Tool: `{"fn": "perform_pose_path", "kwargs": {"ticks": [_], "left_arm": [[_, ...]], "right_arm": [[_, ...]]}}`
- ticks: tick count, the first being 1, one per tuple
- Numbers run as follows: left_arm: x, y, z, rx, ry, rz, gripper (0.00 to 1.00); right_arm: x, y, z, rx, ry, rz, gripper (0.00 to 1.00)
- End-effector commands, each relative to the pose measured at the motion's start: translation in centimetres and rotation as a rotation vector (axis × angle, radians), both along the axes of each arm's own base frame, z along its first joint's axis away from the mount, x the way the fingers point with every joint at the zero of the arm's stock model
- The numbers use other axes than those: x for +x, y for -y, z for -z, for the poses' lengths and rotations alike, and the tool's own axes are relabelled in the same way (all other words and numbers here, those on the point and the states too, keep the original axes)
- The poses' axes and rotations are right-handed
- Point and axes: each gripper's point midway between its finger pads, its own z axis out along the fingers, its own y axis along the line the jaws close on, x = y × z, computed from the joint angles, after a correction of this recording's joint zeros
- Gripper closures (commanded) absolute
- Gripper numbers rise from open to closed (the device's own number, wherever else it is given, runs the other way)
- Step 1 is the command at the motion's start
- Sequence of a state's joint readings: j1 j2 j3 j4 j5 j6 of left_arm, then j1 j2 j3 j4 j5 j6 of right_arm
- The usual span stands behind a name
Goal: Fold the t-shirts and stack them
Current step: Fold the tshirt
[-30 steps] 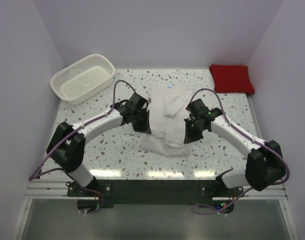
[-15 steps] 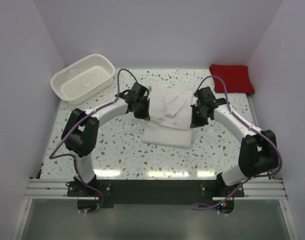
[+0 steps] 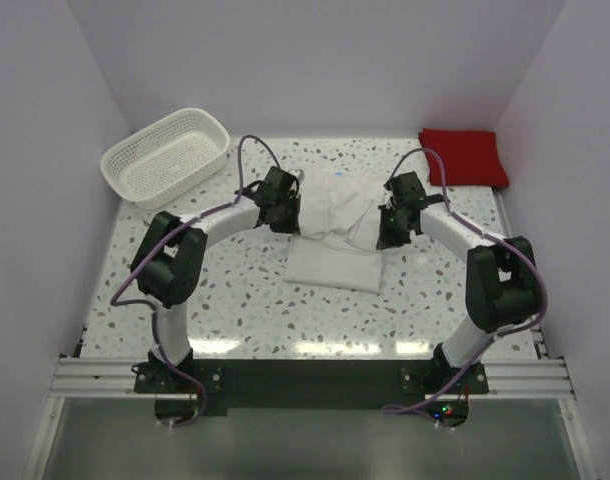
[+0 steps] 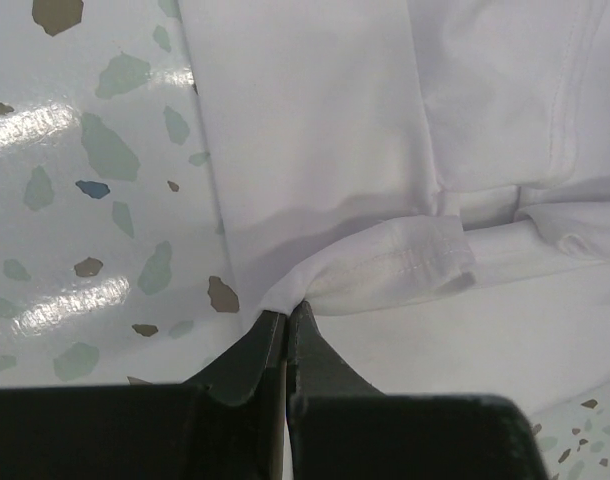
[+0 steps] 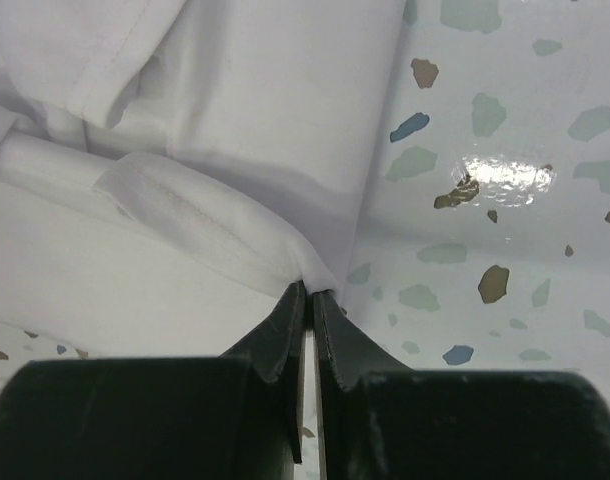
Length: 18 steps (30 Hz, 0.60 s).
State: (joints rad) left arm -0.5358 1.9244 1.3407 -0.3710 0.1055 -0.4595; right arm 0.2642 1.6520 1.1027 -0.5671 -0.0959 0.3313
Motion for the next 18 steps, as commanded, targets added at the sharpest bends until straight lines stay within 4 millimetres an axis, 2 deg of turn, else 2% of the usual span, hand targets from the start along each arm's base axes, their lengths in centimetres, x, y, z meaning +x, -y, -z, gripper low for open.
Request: {"fn": "perform_pose_path", "kwargs": {"ticks": [1, 3, 5, 6, 7, 8, 9, 10, 12, 13, 14, 15, 16, 18], "left_arm": [[2.2, -0.6, 0.1, 0.023, 0.076, -0.030, 0.97], [2.4, -0.9, 0.6, 0.033, 0.079, -0.053, 0.96], [2.4, -1.0, 0.5, 0.032, 0.085, -0.062, 0.89], [2.2, -1.2, 0.7, 0.035, 0.072, -0.071, 0.81], [2.2, -1.5, 0.2, 0.039, 0.078, -0.085, 0.76], [2.2, -1.7, -0.3, 0.047, 0.088, -0.099, 0.73], [1.8, -2.2, -0.3, 0.058, 0.085, -0.117, 0.68], [1.6, -2.3, -1.9, 0.045, 0.114, -0.126, 0.65], [0.9, -3.1, -2.8, 0.054, 0.138, -0.157, 0.58], [0.6, -3.1, -4.6, 0.037, 0.177, -0.163, 0.57], [0.1, -2.9, -5.4, 0.042, 0.199, -0.168, 0.55], [-0.8, -3.0, -5.2, 0.045, 0.195, -0.172, 0.54], [-1.4, -2.8, -6.3, 0.030, 0.220, -0.167, 0.54], [-3.2, -2.0, -5.9, 0.030, 0.216, -0.142, 0.54]], "right_arm": [[2.9, -0.4, -0.6, 0.019, 0.087, -0.007, 1.00], [3.2, -0.4, -0.1, 0.013, 0.087, -0.008, 1.00], [3.6, -0.4, 0.0, 0.007, 0.090, -0.018, 1.00], [3.3, -0.4, 0.2, 0.002, 0.070, -0.026, 0.98], [3.7, -0.4, -0.4, -0.003, 0.082, -0.040, 0.94], [3.8, -0.3, -0.8, -0.010, 0.091, -0.040, 0.85], [3.9, -0.4, -1.8, -0.005, 0.116, -0.043, 0.80], [3.9, -0.4, -2.4, -0.002, 0.134, -0.050, 0.73], [3.9, -0.5, -4.4, -0.004, 0.189, -0.053, 0.67], [3.7, -0.7, -4.6, -0.011, 0.201, -0.061, 0.65], [3.6, -0.8, -5.1, -0.014, 0.218, -0.067, 0.64], [3.5, -1.0, -5.5, -0.027, 0.240, -0.073, 0.64], [2.8, -1.9, -5.9, -0.026, 0.260, -0.105, 0.64], [2.5, -3.2, -6.2, -0.003, 0.292, -0.142, 0.77]]}}
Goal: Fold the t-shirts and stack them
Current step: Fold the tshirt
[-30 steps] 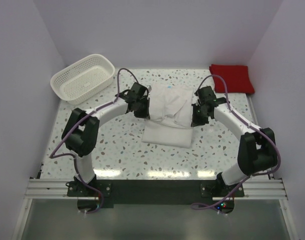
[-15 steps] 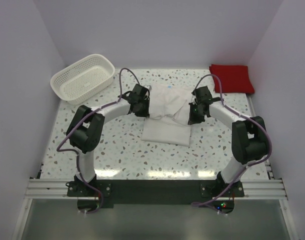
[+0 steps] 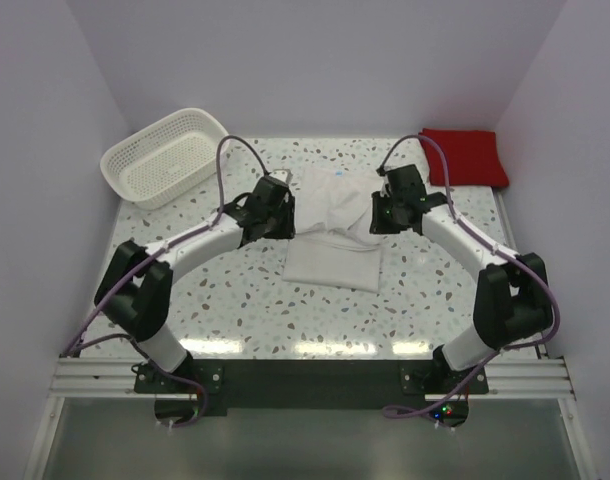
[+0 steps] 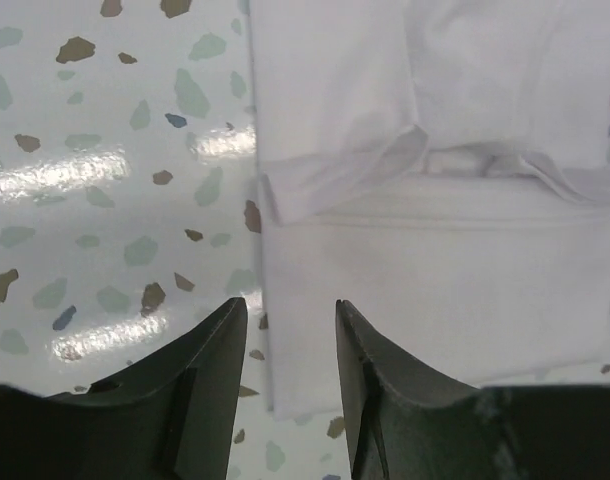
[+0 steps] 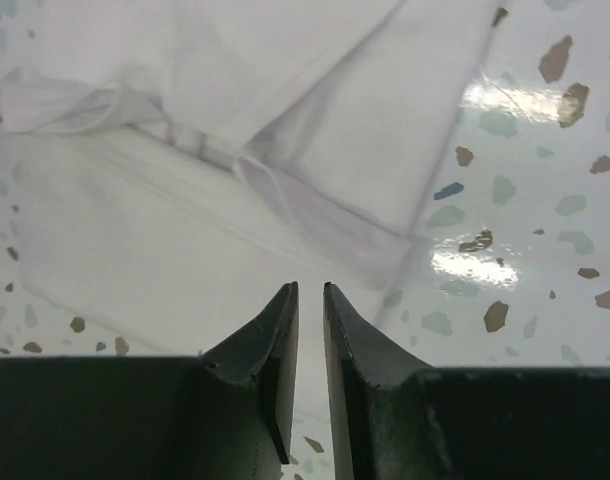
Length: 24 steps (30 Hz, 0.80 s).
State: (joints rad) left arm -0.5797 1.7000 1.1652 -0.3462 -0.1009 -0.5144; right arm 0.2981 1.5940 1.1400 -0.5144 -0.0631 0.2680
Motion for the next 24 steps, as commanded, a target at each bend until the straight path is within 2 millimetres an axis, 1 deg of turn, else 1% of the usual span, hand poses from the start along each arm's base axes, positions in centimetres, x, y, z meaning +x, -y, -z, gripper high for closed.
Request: {"fn": "perform_pose_path", "kwargs": {"ticks": [1, 2, 3, 4, 5, 6, 7, 9, 11, 12, 14, 15, 16, 17, 18, 20, 23, 24], "left_arm": [[-1.6, 1.4, -2.8, -0.048, 0.090, -0.002, 0.55], [-2.3, 2.4, -2.7, -0.064, 0.092, 0.019, 0.55], [-3.2, 2.5, -1.8, -0.058, 0.074, 0.033, 0.57], [-3.7, 2.8, -1.0, -0.057, 0.062, 0.045, 0.59], [-4.5, 3.7, -0.5, -0.064, 0.048, 0.074, 0.60], [-5.0, 3.9, 0.4, -0.064, 0.024, 0.081, 0.61], [-5.6, 4.3, 1.6, -0.053, -0.006, 0.097, 0.61], [-6.5, 4.7, 3.0, -0.052, -0.049, 0.112, 0.61], [-7.3, 4.7, 4.5, -0.044, -0.090, 0.118, 0.62], [-7.6, 4.5, 5.0, -0.038, -0.100, 0.117, 0.62], [-8.1, 4.0, 6.0, -0.024, -0.119, 0.109, 0.62], [-8.3, 3.8, 6.4, -0.015, -0.128, 0.107, 0.62], [-8.5, 3.7, 6.7, -0.010, -0.135, 0.107, 0.62], [-8.9, 3.4, 7.1, 0.000, -0.149, 0.107, 0.62], [-9.0, 3.2, 7.4, 0.005, -0.159, 0.106, 0.62], [-9.6, 2.8, 7.9, 0.014, -0.177, 0.106, 0.62], [-10.2, 2.3, 8.2, 0.023, -0.189, 0.101, 0.62], [-10.3, 2.2, 8.1, 0.023, -0.188, 0.101, 0.62]], "right_arm": [[-0.5, -3.1, -2.2, 0.023, 0.118, -0.100, 0.82], [-0.6, -3.8, -2.1, 0.037, 0.124, -0.121, 0.87], [-1.1, -5.0, -1.9, 0.048, 0.119, -0.155, 0.88], [-1.4, -5.4, -1.5, 0.051, 0.109, -0.168, 0.88], [-1.6, -6.0, -0.9, 0.055, 0.095, -0.183, 0.88], [-1.5, -6.8, -0.6, 0.067, 0.101, -0.202, 0.88], [-1.7, -7.2, -0.1, 0.081, 0.091, -0.206, 0.88], [-1.7, -7.9, 0.9, 0.097, 0.080, -0.213, 0.88], [-1.5, -8.4, 1.3, 0.102, 0.082, -0.222, 0.88], [-1.5, -8.5, 1.8, 0.098, 0.074, -0.226, 0.88], [-1.2, -8.8, 2.3, 0.097, 0.077, -0.234, 0.88], [-1.1, -8.8, 3.1, 0.087, 0.062, -0.238, 0.87], [-1.0, -8.8, 3.6, 0.082, 0.054, -0.238, 0.87], [-0.8, -8.7, 3.9, 0.075, 0.054, -0.238, 0.87], [-0.7, -8.7, 4.7, 0.058, 0.042, -0.242, 0.87], [-0.2, -8.2, 5.4, 0.027, 0.044, -0.227, 0.87], [0.6, -7.8, 5.9, -0.016, 0.053, -0.219, 0.87], [1.6, -7.3, 5.5, -0.055, 0.087, -0.205, 0.87]]}}
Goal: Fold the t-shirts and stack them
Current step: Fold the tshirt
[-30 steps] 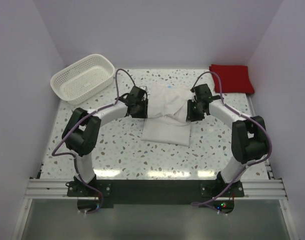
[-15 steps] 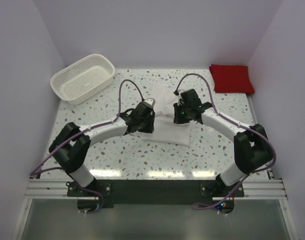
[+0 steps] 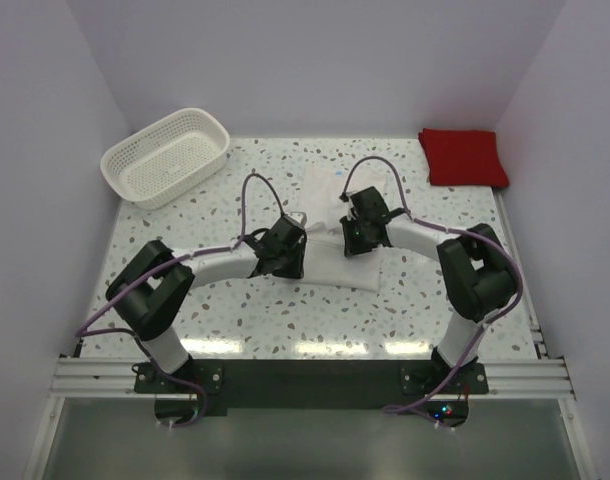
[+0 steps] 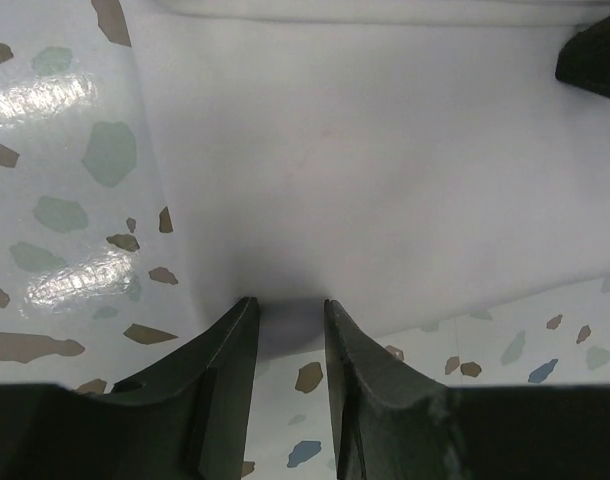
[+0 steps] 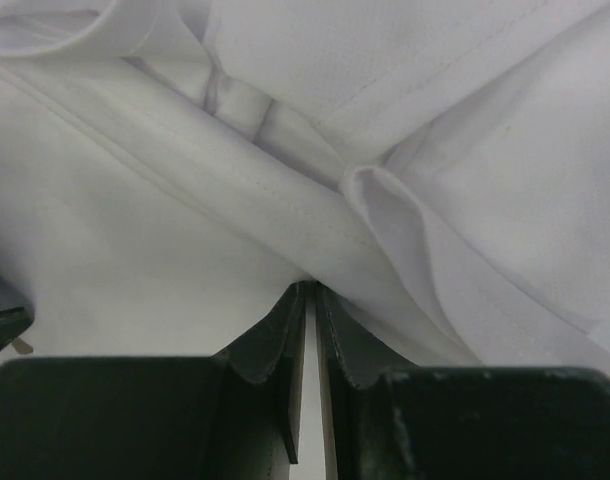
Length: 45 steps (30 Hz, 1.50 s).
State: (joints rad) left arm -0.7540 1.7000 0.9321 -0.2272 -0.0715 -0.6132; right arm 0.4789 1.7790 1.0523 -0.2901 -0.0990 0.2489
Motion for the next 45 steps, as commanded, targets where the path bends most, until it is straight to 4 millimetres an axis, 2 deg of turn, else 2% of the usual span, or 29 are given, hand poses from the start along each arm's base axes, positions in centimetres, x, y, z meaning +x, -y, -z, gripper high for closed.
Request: {"fn": "perform_pose_path", "kwargs": {"ticks": [1, 5, 7, 9, 11, 13, 14, 16, 17, 19, 20, 21, 24, 29, 31, 32, 34, 35, 36, 38, 39, 41, 43, 44, 45], "left_arm": [[-1.8, -1.1, 1.6, 0.029, -0.058, -0.009, 0.62], [-2.9, -1.7, 1.7, 0.029, -0.084, -0.010, 0.63], [-3.3, -1.8, 1.5, 0.021, -0.089, -0.011, 0.63], [-3.7, -2.0, 1.2, 0.013, -0.092, -0.019, 0.63], [-4.2, -2.1, 1.1, 0.003, -0.099, -0.023, 0.63], [-4.5, -2.1, 0.7, -0.016, -0.098, -0.026, 0.63], [-4.8, -2.2, 0.7, -0.022, -0.103, -0.030, 0.63], [-5.2, -2.3, 0.5, -0.036, -0.108, -0.032, 0.63], [-5.2, -2.3, 0.3, -0.046, -0.103, -0.033, 0.63], [-5.4, -2.4, 0.4, -0.051, -0.105, -0.038, 0.63], [-5.5, -2.4, 0.4, -0.051, -0.105, -0.037, 0.63], [-5.5, -2.4, 0.4, -0.052, -0.104, -0.039, 0.63], [-5.5, -2.5, 0.5, -0.051, -0.107, -0.040, 0.63], [-5.3, -2.5, 0.1, -0.056, -0.094, -0.052, 0.63], [-5.4, -2.6, 0.2, -0.053, -0.094, -0.053, 0.63], [-5.4, -2.7, 0.2, -0.051, -0.095, -0.054, 0.63], [-5.5, -2.8, 0.3, -0.049, -0.099, -0.061, 0.63], [-5.6, -2.8, 0.3, -0.054, -0.099, -0.064, 0.63], [-5.7, -2.9, 0.3, -0.055, -0.098, -0.065, 0.63], [-5.7, -3.0, 0.4, -0.055, -0.100, -0.070, 0.63], [-5.7, -3.0, 0.3, -0.056, -0.098, -0.072, 0.63], [-5.7, -3.0, 0.2, -0.057, -0.095, -0.075, 0.63], [-5.7, -3.1, 0.1, -0.061, -0.087, -0.080, 0.63], [-5.7, -3.0, -0.1, -0.064, -0.086, -0.077, 0.63], [-5.7, -3.1, -0.1, -0.063, -0.084, -0.080, 0.63]], "right_arm": [[4.1, 0.1, -2.0, -0.058, 0.155, 0.013, 0.87], [7.8, 0.8, -4.7, -0.103, 0.268, 0.070, 0.85], [9.8, 1.2, -6.8, -0.108, 0.338, 0.123, 0.83], [10.9, 1.0, -8.8, -0.087, 0.392, 0.150, 0.82], [10.9, 0.3, -10.0, -0.044, 0.409, 0.131, 0.80], [9.8, -0.8, -10.8, 0.025, 0.402, 0.089, 0.76], [8.7, -2.3, -11.0, 0.103, 0.379, 0.026, 0.74], [6.6, -3.7, -10.8, 0.183, 0.332, -0.043, 0.72], [4.8, -5.6, -10.9, 0.262, 0.288, -0.126, 0.71], [2.6, -6.6, -9.6, 0.314, 0.221, -0.177, 0.71], [1.6, -7.8, -9.7, 0.361, 0.204, -0.222, 0.71], [0.6, -8.1, -8.7, 0.383, 0.165, -0.231, 0.71], [-0.7, -9.1, -6.8, 0.413, 0.106, -0.269, 0.72], [-1.5, -10.8, -4.3, 0.458, 0.013, -0.301, 0.73], [-0.7, -11.6, -4.2, 0.480, 0.020, -0.304, 0.73], [-0.4, -11.8, -3.4, 0.479, 0.007, -0.299, 0.73], [0.9, -12.5, -3.6, 0.483, 0.021, -0.290, 0.73], [1.4, -12.6, -2.6, 0.470, 0.006, -0.276, 0.73], [2.7, -13.4, -3.4, 0.478, 0.031, -0.269, 0.72], [4.0, -13.6, -3.1, 0.464, 0.035, -0.248, 0.72], [5.6, -14.3, -3.6, 0.464, 0.060, -0.247, 0.71], [7.3, -13.9, -3.4, 0.432, 0.071, -0.204, 0.69], [9.4, -13.9, -4.1, 0.440, 0.096, -0.170, 0.69], [10.6, -13.0, -4.4, 0.431, 0.108, -0.133, 0.69], [10.9, -12.3, -4.4, 0.430, 0.103, -0.101, 0.69]]}}
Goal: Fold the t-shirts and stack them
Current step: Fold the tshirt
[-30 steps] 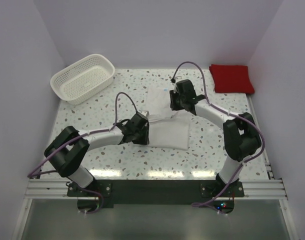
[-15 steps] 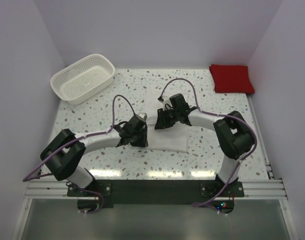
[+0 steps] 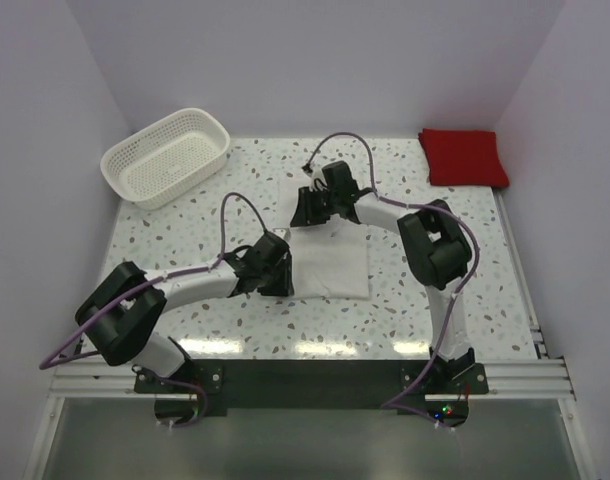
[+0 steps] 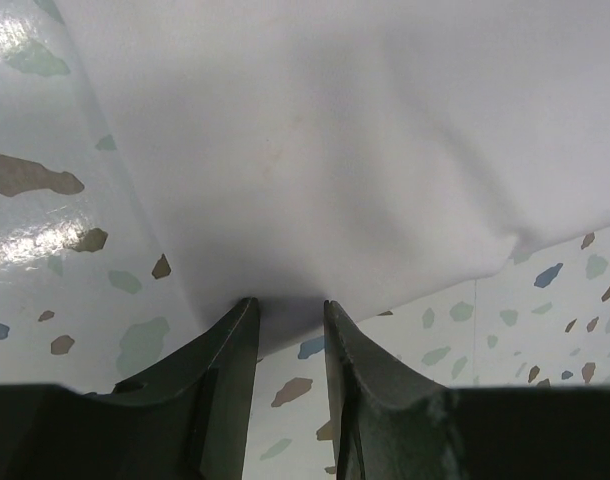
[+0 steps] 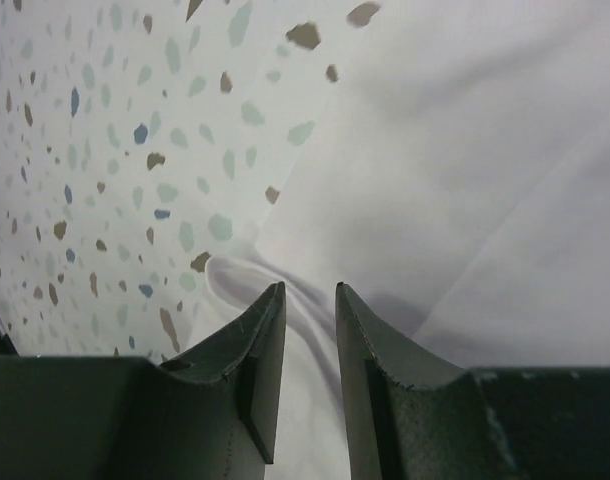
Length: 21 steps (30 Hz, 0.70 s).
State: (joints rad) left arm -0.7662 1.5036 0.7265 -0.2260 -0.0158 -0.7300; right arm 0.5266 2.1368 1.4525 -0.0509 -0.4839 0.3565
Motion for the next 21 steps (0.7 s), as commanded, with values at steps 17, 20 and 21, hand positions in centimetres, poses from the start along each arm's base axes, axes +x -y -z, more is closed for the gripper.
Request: {"fn": "perform_pose_path", "kwargs": {"ticks": [17, 20, 21], "left_arm": [[9.1, -1.5, -7.3, -0.191, 0.231, -0.125, 0.68], [12.1, -0.4, -6.9, -0.218, 0.264, -0.123, 0.71], [13.3, 0.1, -7.5, -0.235, 0.290, -0.117, 0.72]], "right_arm": [[-3.6, 12.9, -4.3, 0.240, -0.107, 0.206, 0.64], [-3.1, 13.2, -3.5, 0.267, -0.142, 0.204, 0.64], [-3.0, 13.3, -2.3, 0.264, -0.177, 0.209, 0.64]]}}
